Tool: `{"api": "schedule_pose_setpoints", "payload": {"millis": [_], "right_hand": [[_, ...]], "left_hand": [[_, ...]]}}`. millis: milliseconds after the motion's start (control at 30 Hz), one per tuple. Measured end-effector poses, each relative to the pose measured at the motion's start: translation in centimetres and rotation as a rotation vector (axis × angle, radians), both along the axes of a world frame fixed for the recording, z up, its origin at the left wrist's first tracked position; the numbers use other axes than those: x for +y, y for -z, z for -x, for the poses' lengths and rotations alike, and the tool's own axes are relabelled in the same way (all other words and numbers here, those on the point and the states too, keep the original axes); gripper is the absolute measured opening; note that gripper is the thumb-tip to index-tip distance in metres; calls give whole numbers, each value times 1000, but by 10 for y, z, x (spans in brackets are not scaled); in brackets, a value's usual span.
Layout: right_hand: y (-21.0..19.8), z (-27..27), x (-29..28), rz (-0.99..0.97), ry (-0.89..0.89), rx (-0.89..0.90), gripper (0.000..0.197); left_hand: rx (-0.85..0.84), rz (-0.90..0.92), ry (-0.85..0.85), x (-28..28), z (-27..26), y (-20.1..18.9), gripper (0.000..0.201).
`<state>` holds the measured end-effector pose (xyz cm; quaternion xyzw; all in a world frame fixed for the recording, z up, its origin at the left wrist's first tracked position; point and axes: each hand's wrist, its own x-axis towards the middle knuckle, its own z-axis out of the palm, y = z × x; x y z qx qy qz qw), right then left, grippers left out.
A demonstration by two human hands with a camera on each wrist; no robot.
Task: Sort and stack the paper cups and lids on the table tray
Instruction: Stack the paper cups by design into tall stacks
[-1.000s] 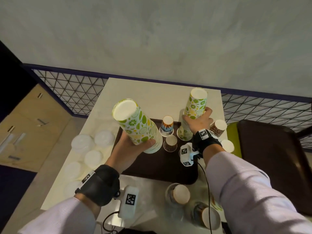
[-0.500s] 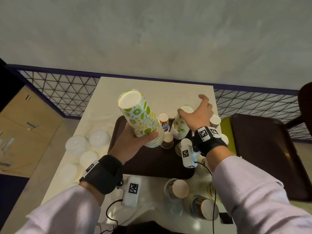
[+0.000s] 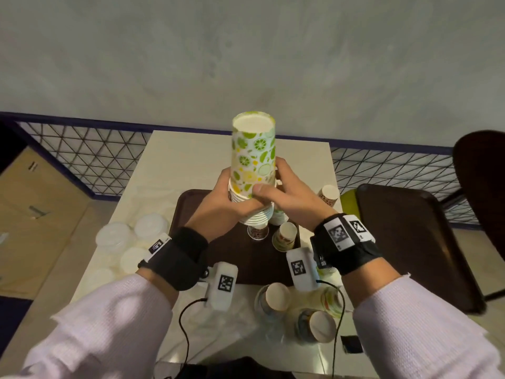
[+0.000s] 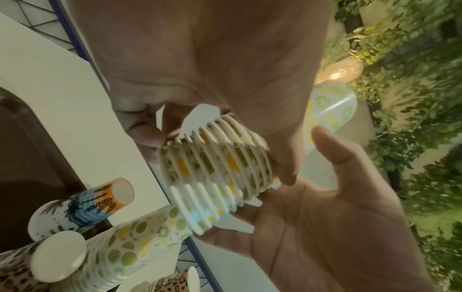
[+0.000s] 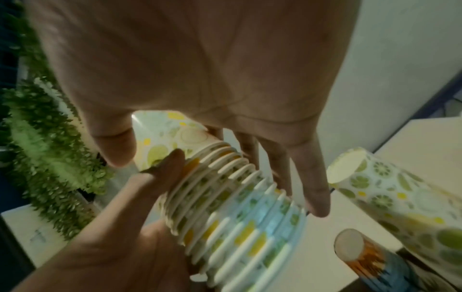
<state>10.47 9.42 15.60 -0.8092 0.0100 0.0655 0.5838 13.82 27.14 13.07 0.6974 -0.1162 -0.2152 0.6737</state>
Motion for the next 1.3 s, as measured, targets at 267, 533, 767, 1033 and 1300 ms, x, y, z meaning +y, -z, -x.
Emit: {"api": "schedule_pose_setpoints", "payload": {"millis": [267,533,767,1033,1300], "right_hand": [[12,-4,-9,-287,140,16,69],[9,-17,-43,-452,480,-22,67],[35,-51,-55,-76,617,-228,86],[83,-68,-49,110,644,-173,83],[118,-57,-55,267,484,69,92]], "left_hand": [[-18,-33,71,-9,2,-1,83],[-15,-195,-61,19,10,31,64],[-105,-590,237,66,51,104,78],[66,-715,478,58,86,165,107],[49,-679,486,24,99,191,117]]}}
